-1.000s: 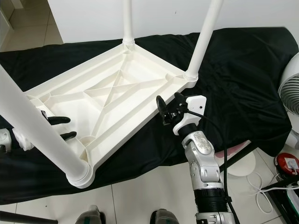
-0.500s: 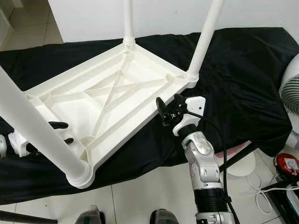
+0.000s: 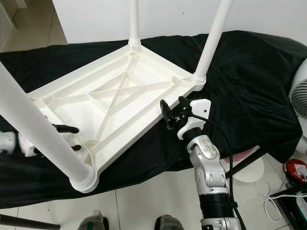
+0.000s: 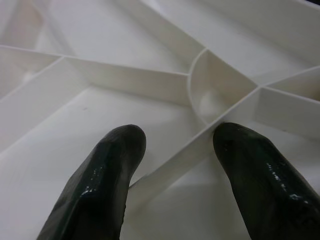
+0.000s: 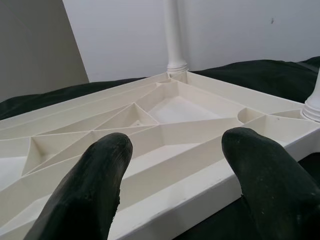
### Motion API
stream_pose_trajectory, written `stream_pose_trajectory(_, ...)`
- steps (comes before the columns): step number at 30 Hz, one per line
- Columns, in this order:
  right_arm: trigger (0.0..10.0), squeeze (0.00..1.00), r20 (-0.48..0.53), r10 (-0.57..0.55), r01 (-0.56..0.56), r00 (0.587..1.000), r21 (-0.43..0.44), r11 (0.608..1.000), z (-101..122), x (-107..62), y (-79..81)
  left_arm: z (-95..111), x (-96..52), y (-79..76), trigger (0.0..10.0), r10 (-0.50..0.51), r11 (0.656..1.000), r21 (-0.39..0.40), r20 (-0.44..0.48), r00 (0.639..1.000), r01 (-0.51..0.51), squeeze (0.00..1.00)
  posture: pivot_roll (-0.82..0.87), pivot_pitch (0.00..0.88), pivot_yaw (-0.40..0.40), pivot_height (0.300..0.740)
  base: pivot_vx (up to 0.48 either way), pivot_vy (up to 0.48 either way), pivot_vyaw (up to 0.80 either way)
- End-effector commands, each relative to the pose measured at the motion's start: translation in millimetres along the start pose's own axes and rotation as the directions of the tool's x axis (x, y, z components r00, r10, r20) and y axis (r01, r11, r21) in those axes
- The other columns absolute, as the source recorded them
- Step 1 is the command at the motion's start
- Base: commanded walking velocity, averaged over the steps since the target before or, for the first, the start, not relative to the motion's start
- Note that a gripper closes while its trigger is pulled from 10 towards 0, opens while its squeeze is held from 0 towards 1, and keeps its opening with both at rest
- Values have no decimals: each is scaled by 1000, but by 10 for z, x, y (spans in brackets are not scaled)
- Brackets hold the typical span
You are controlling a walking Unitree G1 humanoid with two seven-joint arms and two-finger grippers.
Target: Building children table
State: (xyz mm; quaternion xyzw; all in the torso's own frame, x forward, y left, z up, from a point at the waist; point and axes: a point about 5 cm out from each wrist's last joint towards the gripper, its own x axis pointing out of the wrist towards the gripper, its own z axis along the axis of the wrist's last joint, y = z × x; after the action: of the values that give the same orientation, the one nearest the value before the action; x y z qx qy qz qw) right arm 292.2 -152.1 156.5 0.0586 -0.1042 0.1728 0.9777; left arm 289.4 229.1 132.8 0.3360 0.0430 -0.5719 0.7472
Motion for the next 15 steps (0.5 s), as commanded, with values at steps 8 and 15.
stream_pose_trajectory(8,10000,0,2,-17,17,1000,-8,1000,-3,-35,-8,4,98,2,10000,-89,994,58,-37,995,91,0,94,78,27,740,0,0,0)
stream_pose_trajectory(15,10000,0,0,-20,20,1000,-9,1000,-17,-34,0,-30,162,-55,10000,-171,982,76,-54,984,175,0,89,70,38,740,0,0,0)
